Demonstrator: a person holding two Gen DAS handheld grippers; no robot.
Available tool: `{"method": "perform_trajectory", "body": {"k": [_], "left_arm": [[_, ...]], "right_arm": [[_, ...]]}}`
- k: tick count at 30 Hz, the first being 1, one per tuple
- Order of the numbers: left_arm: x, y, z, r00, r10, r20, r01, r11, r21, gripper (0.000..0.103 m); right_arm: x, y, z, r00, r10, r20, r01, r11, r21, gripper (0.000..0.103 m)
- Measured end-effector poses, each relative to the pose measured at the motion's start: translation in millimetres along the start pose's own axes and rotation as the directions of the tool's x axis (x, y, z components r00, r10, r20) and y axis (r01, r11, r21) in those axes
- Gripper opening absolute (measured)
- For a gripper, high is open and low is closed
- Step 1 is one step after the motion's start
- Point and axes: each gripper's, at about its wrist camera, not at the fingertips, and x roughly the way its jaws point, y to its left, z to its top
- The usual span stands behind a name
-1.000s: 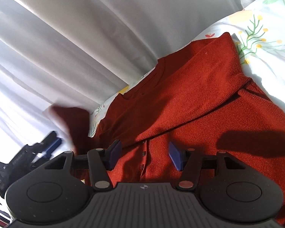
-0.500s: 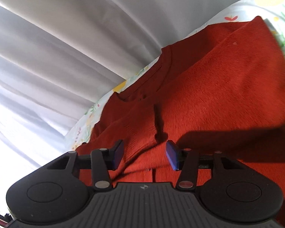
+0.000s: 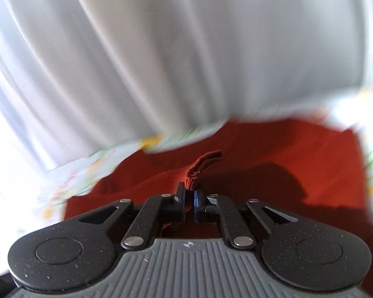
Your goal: Fold small clothes
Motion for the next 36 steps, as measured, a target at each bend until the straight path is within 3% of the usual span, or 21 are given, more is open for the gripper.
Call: {"method": "perform_trajectory", "body": {"k": [4, 7, 10, 14, 17, 21, 23, 26, 29, 32, 34, 36], "left_arm": [[7.1, -4.4, 1.9, 0.999, -0.013, -0.034, 0.013, 1.000, -0.002, 0.088], [7.6, -13.3, 5.3, 1.000, -0.013, -0.020, 0.014, 0.999, 0.030, 0.088], [7.9, -24.9, 10.2, 0.999, -0.027, -0.019, 0.029, 0.996, 0.080, 0.088], [10.3, -41.1, 16.7, 0.999, -0.032, -0.008, 0.033, 0.990, 0.134, 0.088], [12.8, -50.5, 19.3, 1.000, -0.007, 0.008, 0.005, 0.983, 0.183, 0.088], [18.5, -53.7, 20.2, 1.000, -0.006, 0.005, 0.005, 0.979, 0.206, 0.088], [22.8, -57.1, 21.2, 1.000, -0.023, 0.001, 0.022, 0.977, 0.211, 0.088], [36.8, -71.5, 20.2, 0.998, -0.065, -0.008, 0.065, 0.964, 0.259, 0.087], [58.1, -86.4, 16.9, 0.999, -0.044, 0.010, 0.038, 0.946, 0.320, 0.087], [80.2, -90.2, 18.4, 1.000, 0.022, 0.021, -0.028, 0.940, 0.341, 0.087], [90.6, -83.8, 21.3, 0.999, 0.044, 0.026, -0.050, 0.940, 0.337, 0.087], [93.5, -79.0, 25.3, 0.996, 0.070, 0.052, -0.084, 0.934, 0.347, 0.087]], "right_arm": [[3.5, -52.0, -6.0, 0.994, -0.074, -0.079, 0.080, 0.994, 0.073, 0.006], [9.7, -78.4, -12.9, 0.991, -0.022, -0.133, 0.050, 0.976, 0.212, 0.013], [11.4, -85.3, -17.3, 0.993, 0.011, -0.121, 0.022, 0.961, 0.274, 0.015], [17.7, -69.3, -13.4, 0.994, -0.026, -0.108, 0.043, 0.987, 0.156, 0.006], [6.7, -46.1, -5.9, 0.990, -0.138, -0.002, 0.138, 0.990, -0.029, 0.006], [9.2, -47.0, -5.5, 0.947, -0.316, 0.060, 0.322, 0.936, -0.142, 0.006], [9.3, -53.9, -3.7, 0.947, -0.320, 0.032, 0.322, 0.944, -0.079, 0.010], [2.3, -40.9, -5.1, 0.954, -0.278, 0.111, 0.284, 0.958, -0.038, 0.021], [21.3, -14.0, -12.3, 0.995, -0.098, 0.035, 0.101, 0.990, -0.095, 0.022], [51.0, 14.3, -23.7, 0.999, -0.032, -0.027, 0.025, 0.974, -0.226, 0.022], [67.5, 20.0, -28.7, 0.996, -0.087, -0.023, 0.076, 0.948, -0.308, 0.020], [74.9, 14.8, -29.8, 0.972, -0.222, 0.071, 0.233, 0.903, -0.360, 0.020]]}}
